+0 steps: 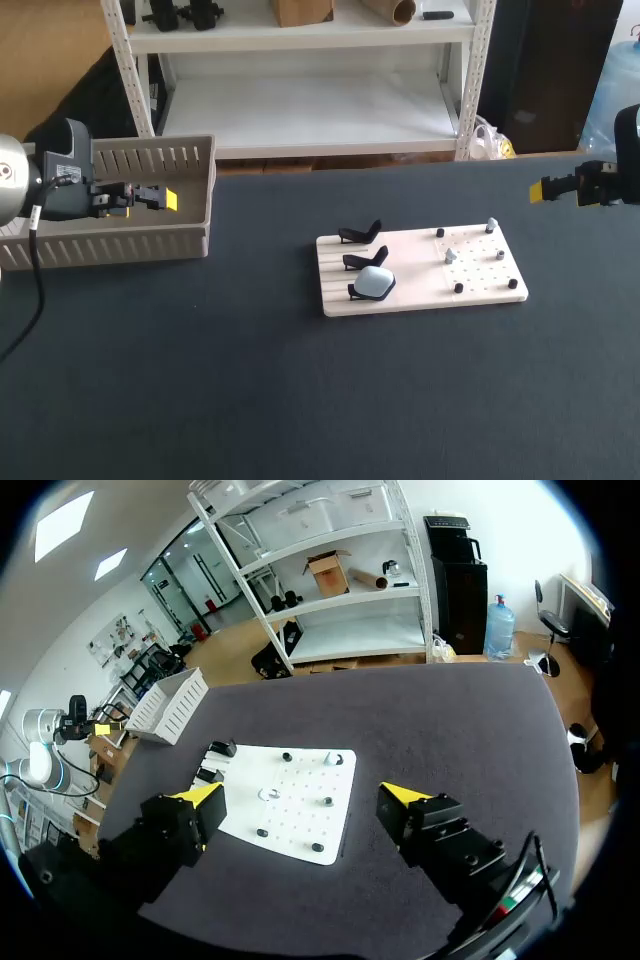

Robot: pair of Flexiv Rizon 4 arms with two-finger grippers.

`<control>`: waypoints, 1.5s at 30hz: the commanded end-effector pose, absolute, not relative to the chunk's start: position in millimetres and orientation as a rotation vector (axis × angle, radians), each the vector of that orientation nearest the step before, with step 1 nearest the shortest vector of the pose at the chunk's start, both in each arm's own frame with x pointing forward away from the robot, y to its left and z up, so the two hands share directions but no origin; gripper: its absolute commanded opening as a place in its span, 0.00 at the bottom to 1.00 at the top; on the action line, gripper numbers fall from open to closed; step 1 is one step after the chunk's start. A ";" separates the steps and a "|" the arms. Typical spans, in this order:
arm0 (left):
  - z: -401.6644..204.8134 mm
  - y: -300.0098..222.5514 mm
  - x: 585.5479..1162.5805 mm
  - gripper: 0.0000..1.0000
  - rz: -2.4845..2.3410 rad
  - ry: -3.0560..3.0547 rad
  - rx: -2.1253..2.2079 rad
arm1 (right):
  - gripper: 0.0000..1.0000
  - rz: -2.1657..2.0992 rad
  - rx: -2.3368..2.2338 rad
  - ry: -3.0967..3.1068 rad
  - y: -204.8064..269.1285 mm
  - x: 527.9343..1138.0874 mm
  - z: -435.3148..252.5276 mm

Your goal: Pick up each earbud case from the left stands, insert the matching earbuds, close the lid, and place the case in the box.

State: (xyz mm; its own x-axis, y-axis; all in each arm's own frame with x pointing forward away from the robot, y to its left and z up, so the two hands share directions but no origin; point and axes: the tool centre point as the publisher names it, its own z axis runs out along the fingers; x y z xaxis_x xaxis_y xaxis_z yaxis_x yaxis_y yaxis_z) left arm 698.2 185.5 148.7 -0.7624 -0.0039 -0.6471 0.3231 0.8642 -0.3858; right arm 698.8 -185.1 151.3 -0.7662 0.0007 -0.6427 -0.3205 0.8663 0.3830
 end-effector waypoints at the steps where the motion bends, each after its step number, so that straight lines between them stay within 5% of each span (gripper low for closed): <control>1: 150.1 184.7 699.6 1.00 -0.634 2.375 0.230 | 1.00 0.642 -0.234 2.373 -185.9 700.0 150.4; 29: 150.1 184.7 699.6 1.00 -0.634 2.375 0.230 | 1.00 0.642 -0.234 2.373 -185.9 700.0 150.4; 45: 180.8 105.7 698.9 1.00 -0.692 2.088 0.978 | 1.00 0.642 -0.234 2.373 -185.9 700.0 150.4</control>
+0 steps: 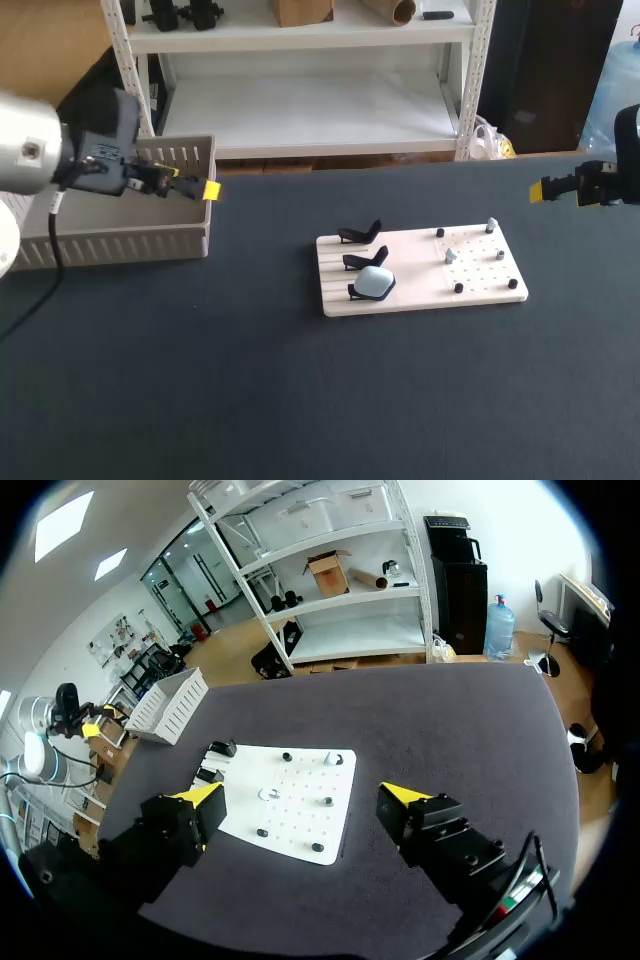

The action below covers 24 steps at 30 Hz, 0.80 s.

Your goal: Pick up each earbud case from the left stands, insert the matching earbuds, close the lid, and place the case in the box.

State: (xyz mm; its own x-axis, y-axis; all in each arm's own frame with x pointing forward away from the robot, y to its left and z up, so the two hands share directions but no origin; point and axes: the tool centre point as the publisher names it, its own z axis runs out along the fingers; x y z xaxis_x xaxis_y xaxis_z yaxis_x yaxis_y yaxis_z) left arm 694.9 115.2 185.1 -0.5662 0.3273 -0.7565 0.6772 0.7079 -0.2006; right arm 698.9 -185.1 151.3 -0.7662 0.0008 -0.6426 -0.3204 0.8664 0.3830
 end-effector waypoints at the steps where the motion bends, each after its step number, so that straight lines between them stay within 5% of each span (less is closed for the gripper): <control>1: 180.2 101.1 697.6 1.00 -0.688 2.068 1.012 | 1.00 0.642 -0.234 2.373 -185.9 700.0 150.4; 24: 132.0 42.9 651.1 1.00 -0.803 1.728 1.390 | 1.00 0.642 -0.234 2.373 -185.9 700.0 150.4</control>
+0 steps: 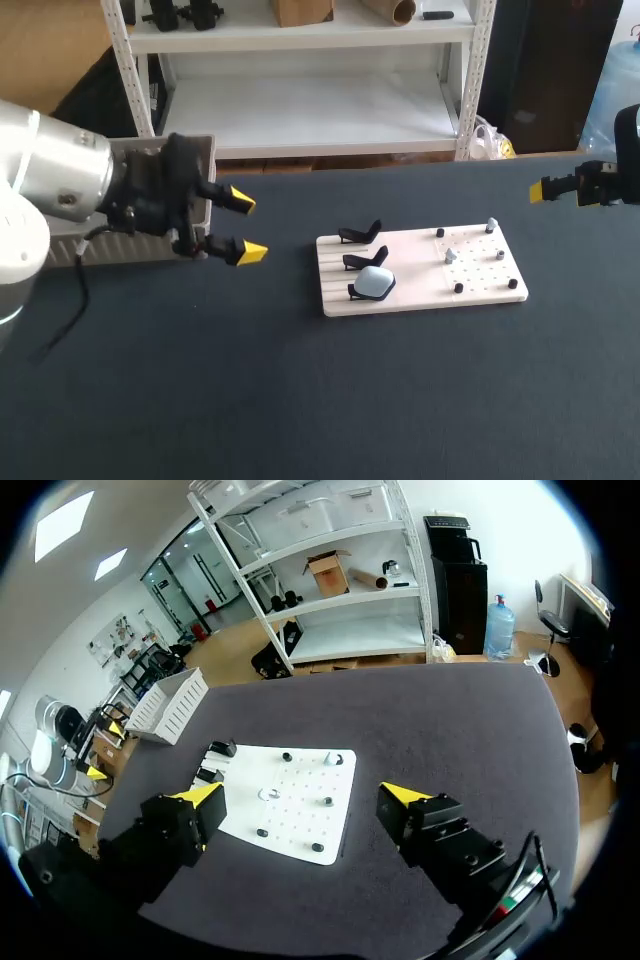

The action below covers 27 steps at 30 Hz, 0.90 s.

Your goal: Pick up each earbud case from the left stands, insert the matching earbuds, close the lid, and place the case in the box.

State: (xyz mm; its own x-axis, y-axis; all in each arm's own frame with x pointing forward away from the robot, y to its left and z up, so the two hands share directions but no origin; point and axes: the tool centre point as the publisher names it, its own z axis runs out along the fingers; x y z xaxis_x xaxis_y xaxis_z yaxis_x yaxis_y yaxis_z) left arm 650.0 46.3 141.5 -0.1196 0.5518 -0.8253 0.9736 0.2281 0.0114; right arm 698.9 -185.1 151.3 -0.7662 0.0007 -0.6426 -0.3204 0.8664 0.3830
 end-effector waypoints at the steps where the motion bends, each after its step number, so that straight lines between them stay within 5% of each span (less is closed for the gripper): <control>1: 129.9 41.8 650.0 1.00 -0.801 1.710 1.390 | 1.00 0.642 -0.234 2.373 -185.9 700.0 150.4; 21: 62.5 -0.3 659.0 1.00 -0.897 1.605 1.479 | 1.00 0.642 -0.234 2.373 -185.9 700.0 150.4; 27: 46.8 -23.5 662.7 0.91 -0.867 1.571 1.506 | 1.00 0.642 -0.234 2.373 -185.9 700.0 150.4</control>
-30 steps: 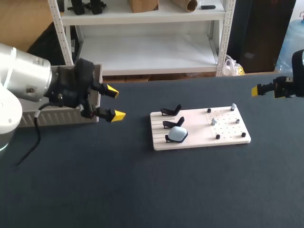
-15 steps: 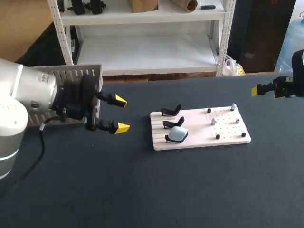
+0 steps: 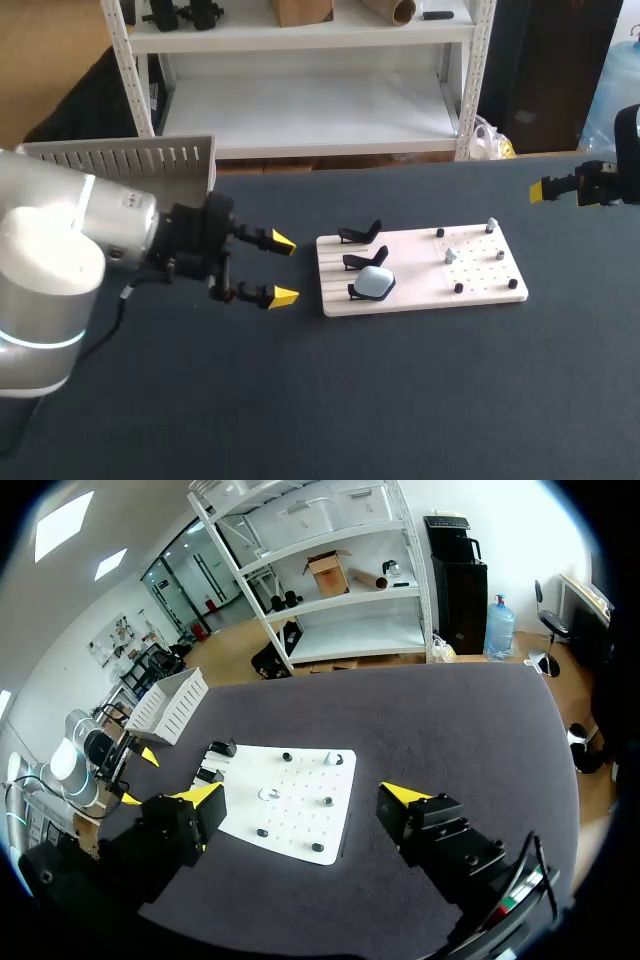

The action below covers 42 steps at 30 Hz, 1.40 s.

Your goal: Pick up each earbud case from the left stands, insert the matching earbuds, close the lid, and place the case in the box.

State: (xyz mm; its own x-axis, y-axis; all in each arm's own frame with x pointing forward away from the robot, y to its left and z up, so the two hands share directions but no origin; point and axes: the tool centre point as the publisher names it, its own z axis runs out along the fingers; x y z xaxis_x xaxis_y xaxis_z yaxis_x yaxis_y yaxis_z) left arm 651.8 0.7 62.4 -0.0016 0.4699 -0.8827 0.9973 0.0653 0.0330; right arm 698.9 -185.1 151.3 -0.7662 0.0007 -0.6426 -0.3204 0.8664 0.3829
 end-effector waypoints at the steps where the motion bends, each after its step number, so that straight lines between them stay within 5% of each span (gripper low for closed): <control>1: 45.4 -26.4 663.3 0.90 -0.865 1.569 1.505 | 1.00 0.642 -0.234 2.373 -185.9 700.0 150.4; 3: 41.1 -32.6 665.9 0.84 -0.856 1.564 1.503 | 1.00 0.642 -0.234 2.373 -185.9 700.0 150.4; 6: 37.2 -39.9 669.5 0.54 -0.842 1.571 1.472 | 1.00 0.642 -0.234 2.373 -185.9 700.0 150.4; 9: 33.3 -46.4 671.5 0.77 -0.838 1.577 1.464 | 1.00 0.642 -0.234 2.373 -185.9 700.0 150.4; 18: 28.1 -60.1 674.1 0.61 -0.851 1.590 1.442 | 1.00 0.642 -0.234 2.373 -185.9 700.0 150.4; 42: 23.8 -81.7 676.0 0.50 -0.888 1.554 1.491 | 1.00 0.642 -0.234 2.373 -185.9 700.0 150.4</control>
State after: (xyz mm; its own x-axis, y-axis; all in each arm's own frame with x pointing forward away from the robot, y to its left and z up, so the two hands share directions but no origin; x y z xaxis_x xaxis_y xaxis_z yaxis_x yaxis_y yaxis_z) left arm 669.7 -77.8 27.0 0.0033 0.4423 -0.8969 0.9966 0.0727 0.0395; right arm 698.9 -185.1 151.3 -0.7662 0.0007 -0.6426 -0.3204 0.8664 0.3829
